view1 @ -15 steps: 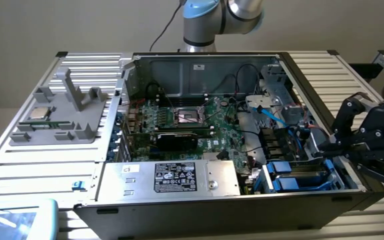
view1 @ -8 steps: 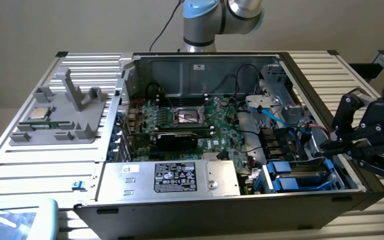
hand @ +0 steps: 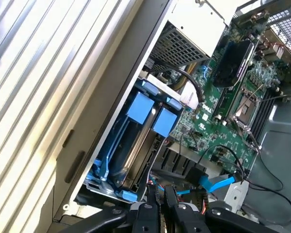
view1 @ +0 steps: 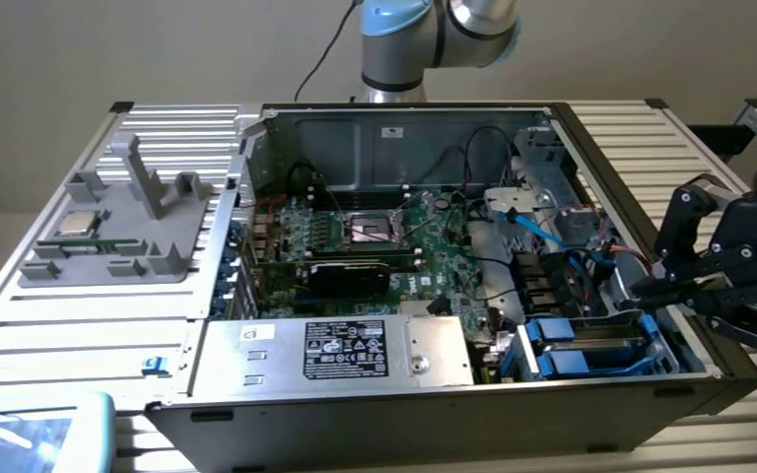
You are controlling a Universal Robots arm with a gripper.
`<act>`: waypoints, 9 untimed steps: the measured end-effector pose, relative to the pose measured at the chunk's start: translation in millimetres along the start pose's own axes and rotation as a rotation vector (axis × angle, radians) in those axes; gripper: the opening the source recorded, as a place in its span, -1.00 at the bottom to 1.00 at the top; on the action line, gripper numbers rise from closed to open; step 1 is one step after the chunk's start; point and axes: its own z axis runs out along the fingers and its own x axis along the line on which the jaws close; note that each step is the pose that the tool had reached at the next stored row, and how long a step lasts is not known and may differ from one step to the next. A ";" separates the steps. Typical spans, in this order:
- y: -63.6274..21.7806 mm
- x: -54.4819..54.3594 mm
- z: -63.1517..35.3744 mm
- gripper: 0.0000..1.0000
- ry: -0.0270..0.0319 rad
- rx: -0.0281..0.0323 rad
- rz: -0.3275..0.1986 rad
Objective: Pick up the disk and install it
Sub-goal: 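Insert the first disk wire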
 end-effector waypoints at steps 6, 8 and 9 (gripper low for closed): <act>-0.8 -6.7 -2.2 -0.68 0.0521 0.0051 -0.006; -0.8 -9.3 -2.1 -0.68 0.0716 0.0089 -0.009; -0.4 -10.5 -2.1 -0.68 0.0799 0.0080 -0.010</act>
